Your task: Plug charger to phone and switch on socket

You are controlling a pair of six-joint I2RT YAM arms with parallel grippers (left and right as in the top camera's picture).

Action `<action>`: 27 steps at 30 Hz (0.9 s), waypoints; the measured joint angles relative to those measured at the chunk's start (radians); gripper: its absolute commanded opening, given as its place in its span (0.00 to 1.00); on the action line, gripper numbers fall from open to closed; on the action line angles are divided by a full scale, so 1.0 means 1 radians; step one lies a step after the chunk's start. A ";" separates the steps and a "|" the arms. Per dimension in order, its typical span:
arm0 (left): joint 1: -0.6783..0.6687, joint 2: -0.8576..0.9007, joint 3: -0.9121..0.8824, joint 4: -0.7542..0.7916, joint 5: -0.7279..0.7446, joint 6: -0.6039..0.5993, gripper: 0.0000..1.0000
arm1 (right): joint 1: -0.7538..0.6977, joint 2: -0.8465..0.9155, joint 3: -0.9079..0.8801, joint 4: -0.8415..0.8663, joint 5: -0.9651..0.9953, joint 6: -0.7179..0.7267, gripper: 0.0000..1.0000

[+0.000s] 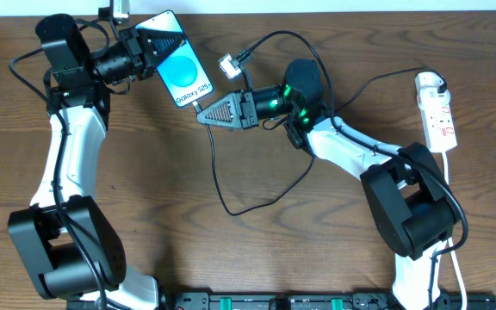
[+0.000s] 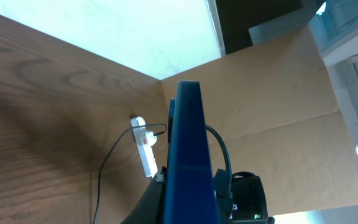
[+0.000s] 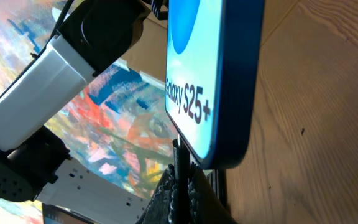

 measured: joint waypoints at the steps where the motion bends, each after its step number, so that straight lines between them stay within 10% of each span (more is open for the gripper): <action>1: 0.000 0.000 0.000 0.000 0.000 0.000 0.07 | -0.002 0.000 0.000 0.000 -0.001 0.000 0.01; 27: 0.000 0.000 0.000 0.002 -0.019 0.000 0.07 | -0.013 0.000 0.000 -0.004 0.014 0.024 0.01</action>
